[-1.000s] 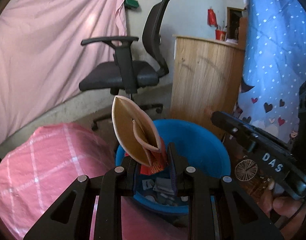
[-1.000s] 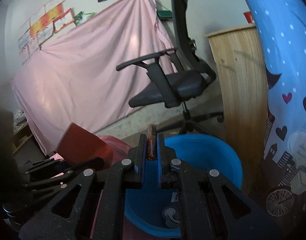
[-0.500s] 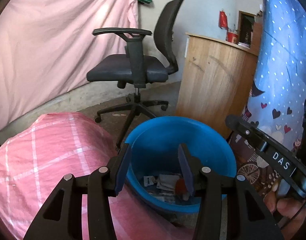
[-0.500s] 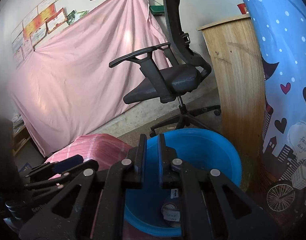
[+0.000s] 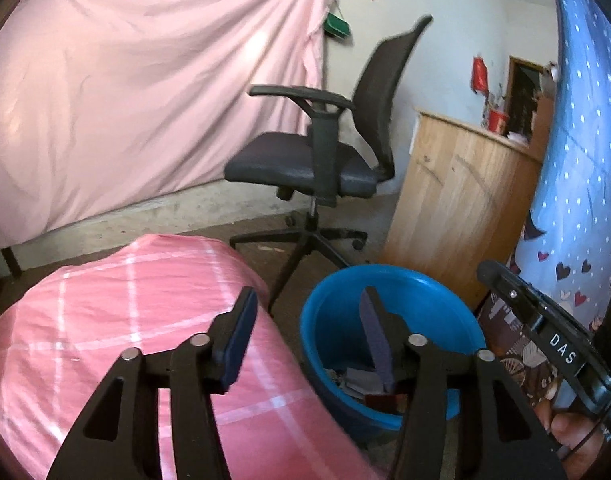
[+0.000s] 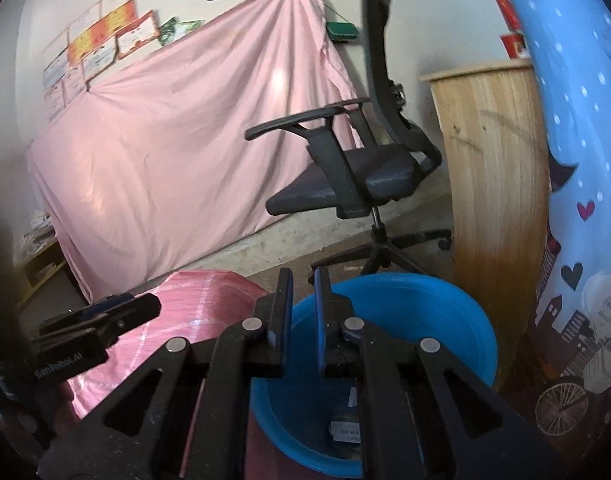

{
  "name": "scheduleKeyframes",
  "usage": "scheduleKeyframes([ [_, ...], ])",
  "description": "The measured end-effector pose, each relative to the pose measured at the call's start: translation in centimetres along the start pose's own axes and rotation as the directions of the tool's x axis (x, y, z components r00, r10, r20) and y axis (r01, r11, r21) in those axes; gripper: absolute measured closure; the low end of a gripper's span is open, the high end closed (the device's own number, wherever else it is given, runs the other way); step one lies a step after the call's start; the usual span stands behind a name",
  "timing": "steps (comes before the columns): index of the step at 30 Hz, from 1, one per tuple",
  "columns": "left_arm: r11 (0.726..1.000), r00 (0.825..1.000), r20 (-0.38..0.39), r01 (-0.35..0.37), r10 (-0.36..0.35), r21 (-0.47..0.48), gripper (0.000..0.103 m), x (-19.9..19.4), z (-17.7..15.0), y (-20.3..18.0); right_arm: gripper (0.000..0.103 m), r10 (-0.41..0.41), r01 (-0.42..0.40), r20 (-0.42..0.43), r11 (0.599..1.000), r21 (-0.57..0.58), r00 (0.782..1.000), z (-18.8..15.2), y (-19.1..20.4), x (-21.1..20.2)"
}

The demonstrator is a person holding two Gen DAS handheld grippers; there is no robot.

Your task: Collect trash

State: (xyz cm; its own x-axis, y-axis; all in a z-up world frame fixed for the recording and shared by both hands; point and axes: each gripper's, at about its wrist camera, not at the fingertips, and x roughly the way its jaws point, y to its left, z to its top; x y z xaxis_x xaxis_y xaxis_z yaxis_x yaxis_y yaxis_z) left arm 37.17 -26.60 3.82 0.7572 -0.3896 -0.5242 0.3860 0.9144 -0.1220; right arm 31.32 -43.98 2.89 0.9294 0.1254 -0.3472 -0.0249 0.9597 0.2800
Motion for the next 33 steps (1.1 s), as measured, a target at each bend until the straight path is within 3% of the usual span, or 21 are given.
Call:
scheduleKeyframes([
  [5, 0.998, 0.997, 0.058, -0.040, 0.043, -0.039, 0.039, -3.2, -0.2, 1.9, 0.065, 0.000, 0.000, 0.012, 1.000, -0.028, 1.000, 0.0, 2.1, -0.6],
  [7, 0.997, 0.995, 0.079, -0.054, 0.058, -0.058, 0.023, -4.3, -0.4, 2.7, 0.059, -0.001, 0.002, 0.023, 0.999, -0.036, 1.000, 0.0, 2.9, -1.0],
  [9, 0.994, 0.991, 0.106, -0.067, 0.076, -0.091, 0.018, -5.7, -0.9, 3.7, 0.045, 0.000, 0.002, 0.036, 0.999, -0.043, 0.999, 0.0, 3.6, -1.6],
  [13, 0.986, 0.985, 0.135, -0.091, 0.111, -0.141, 0.010, -8.0, -1.8, 5.4, 0.034, -0.017, 0.020, 0.043, 0.998, -0.065, 0.999, -0.9, 4.9, -3.1],
  [23, 0.977, 0.964, 0.208, -0.132, 0.166, -0.168, 0.002, -15.1, -6.6, 6.9, 0.000, -0.064, 0.076, 0.099, 0.988, -0.133, 0.993, -4.6, 8.1, -10.4],
  [33, 0.971, 0.957, 0.216, -0.153, 0.192, -0.183, 0.002, -20.5, -10.9, 7.1, 0.000, -0.067, 0.093, 0.156, 0.982, -0.164, 0.986, -8.2, 11.3, -17.4],
])
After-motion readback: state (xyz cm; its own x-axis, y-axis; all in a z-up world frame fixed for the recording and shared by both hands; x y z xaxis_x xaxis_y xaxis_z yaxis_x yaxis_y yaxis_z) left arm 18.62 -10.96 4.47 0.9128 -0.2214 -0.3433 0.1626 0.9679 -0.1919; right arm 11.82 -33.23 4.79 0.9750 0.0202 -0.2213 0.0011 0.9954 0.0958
